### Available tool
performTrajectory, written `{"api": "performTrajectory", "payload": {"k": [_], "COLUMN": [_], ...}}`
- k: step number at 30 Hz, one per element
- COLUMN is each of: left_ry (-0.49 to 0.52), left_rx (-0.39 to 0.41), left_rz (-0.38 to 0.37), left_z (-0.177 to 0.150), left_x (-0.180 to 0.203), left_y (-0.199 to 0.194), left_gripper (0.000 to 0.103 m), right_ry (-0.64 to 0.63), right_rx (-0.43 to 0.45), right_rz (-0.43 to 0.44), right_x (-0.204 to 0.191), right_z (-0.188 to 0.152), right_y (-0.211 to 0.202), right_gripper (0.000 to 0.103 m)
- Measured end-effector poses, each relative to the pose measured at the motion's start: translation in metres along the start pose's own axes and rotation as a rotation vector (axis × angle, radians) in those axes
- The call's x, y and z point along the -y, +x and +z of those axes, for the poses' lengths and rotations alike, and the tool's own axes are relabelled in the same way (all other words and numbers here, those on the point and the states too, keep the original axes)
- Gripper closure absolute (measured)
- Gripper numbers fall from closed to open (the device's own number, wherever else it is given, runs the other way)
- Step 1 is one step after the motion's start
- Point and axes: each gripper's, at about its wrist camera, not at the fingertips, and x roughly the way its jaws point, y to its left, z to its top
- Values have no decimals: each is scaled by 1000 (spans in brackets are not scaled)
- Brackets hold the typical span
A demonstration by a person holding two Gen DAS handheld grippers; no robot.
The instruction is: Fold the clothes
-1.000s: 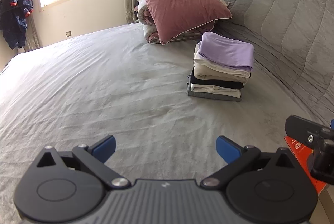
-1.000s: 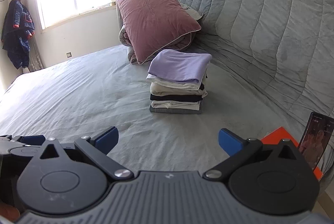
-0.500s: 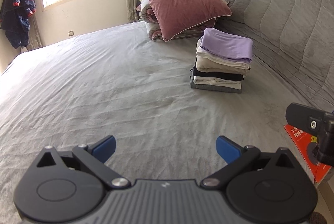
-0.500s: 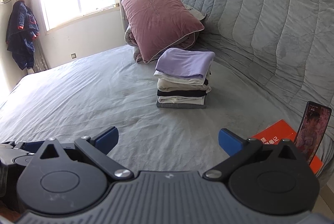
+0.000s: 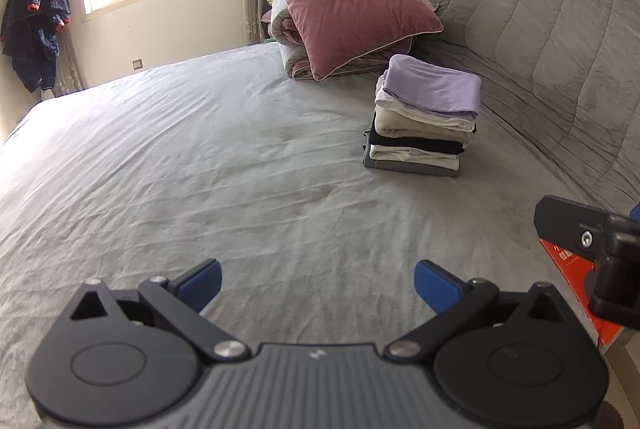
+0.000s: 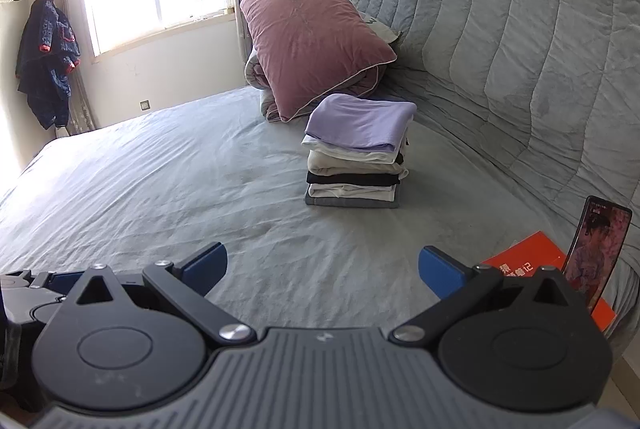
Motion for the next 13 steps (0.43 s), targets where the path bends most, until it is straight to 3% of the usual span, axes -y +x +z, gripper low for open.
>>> {"api": "performTrajectory", "payload": {"k": [13], "left_ry": [-8], "left_rx": [16], "left_rz": [1], "left_z": [-6], "left_x": [-7], "left_y": [-7], "left_gripper": [1], "right_ry": [-21], "right_rx": [-1], "right_rz": [7], "right_x": [-12], "right_z": [-6], "right_y": [-5], "right_gripper": [0]}}
